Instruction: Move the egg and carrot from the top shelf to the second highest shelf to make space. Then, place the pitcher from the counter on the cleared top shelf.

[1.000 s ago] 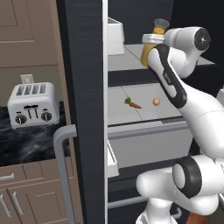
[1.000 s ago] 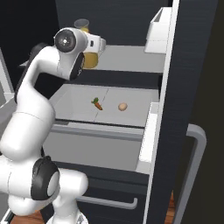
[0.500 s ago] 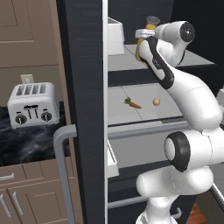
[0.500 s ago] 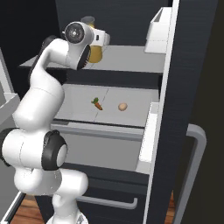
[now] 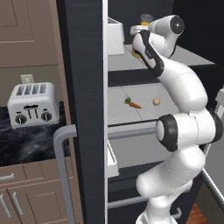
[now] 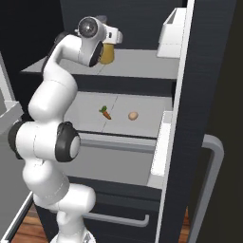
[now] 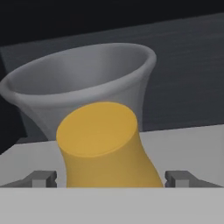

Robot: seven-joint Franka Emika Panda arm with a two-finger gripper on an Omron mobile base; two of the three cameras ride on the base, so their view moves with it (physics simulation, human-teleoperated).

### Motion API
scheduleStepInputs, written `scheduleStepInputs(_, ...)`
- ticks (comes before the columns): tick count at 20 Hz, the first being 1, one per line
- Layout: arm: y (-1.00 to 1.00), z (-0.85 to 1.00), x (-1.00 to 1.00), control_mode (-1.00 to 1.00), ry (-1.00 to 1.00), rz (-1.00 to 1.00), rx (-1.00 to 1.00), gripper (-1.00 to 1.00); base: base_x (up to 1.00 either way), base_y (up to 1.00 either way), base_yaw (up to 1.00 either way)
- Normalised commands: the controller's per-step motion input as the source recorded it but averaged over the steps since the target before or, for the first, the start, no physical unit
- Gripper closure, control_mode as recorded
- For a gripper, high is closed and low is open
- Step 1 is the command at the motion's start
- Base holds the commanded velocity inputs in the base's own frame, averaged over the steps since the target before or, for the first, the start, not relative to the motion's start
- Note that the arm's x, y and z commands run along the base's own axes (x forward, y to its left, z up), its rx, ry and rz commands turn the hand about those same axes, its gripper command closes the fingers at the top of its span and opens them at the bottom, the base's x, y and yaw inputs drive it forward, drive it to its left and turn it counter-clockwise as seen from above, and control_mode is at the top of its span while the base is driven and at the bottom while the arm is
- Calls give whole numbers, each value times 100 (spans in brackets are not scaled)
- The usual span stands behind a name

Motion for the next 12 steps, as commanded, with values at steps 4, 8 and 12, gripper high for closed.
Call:
scheduleStepInputs(4,1,-27,58,-100,0,0,-6,-100,0,0,0)
scheduleStepInputs(8,0,-27,48,-100,0,0,-5,-100,0,0,0)
scheduleStepInputs(12,0,-21,33,-100,0,0,-3,-100,0,0,0)
